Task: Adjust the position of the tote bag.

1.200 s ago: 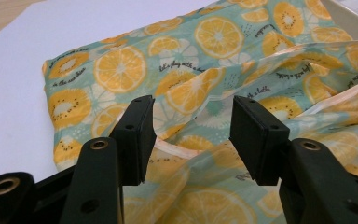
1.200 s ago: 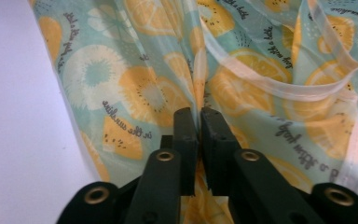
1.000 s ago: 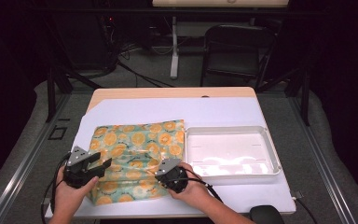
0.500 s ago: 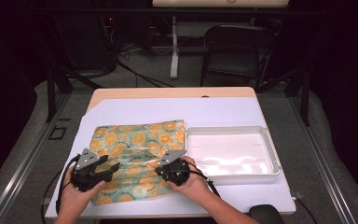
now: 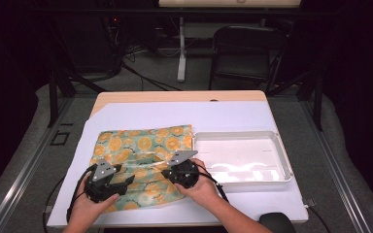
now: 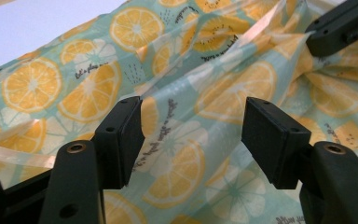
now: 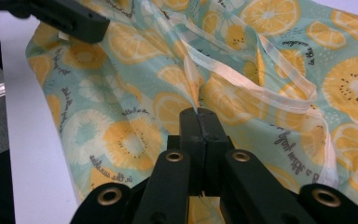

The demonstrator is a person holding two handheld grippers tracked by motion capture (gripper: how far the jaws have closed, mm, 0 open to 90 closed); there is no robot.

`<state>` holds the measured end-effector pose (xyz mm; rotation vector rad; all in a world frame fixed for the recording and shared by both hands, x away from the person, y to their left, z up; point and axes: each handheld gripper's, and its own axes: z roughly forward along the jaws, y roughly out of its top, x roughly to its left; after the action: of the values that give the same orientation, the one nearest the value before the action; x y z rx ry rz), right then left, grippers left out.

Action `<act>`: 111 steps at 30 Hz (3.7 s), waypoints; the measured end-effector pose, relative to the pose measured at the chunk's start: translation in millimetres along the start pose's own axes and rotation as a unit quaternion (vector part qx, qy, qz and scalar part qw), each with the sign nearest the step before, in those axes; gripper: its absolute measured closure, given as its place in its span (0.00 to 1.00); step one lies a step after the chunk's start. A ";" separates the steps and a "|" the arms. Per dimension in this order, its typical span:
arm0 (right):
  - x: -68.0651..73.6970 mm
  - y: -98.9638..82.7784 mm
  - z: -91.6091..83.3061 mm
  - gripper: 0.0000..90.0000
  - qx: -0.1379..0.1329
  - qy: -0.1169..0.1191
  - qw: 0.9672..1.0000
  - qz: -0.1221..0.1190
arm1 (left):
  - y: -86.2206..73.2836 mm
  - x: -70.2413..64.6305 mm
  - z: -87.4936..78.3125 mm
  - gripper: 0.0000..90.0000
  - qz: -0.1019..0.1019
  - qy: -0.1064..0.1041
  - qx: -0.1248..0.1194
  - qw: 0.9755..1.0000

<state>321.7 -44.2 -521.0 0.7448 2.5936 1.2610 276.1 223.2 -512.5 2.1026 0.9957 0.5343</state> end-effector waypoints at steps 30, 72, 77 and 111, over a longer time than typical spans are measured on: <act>-3.2 1.0 -3.1 1.00 -0.014 0.002 1.000 0.015 | -2.1 -0.8 0.0 0.95 0.050 0.022 0.037 0.998; 8.3 -10.5 -38.8 0.71 -0.059 -0.040 0.997 0.009 | 50.7 25.0 7.7 1.00 0.034 0.088 -0.036 0.995; 8.3 -9.6 -39.9 0.71 -0.063 -0.040 0.997 0.011 | 56.5 33.1 6.5 1.00 0.019 0.094 -0.048 0.994; 9.8 -9.1 -43.1 0.71 -0.066 -0.050 0.996 0.014 | 84.7 66.0 32.1 1.00 -0.010 0.120 -0.093 0.988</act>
<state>294.8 -73.9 -500.2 0.8011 2.4020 1.3521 377.4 224.9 -464.7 1.8913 1.0546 0.8519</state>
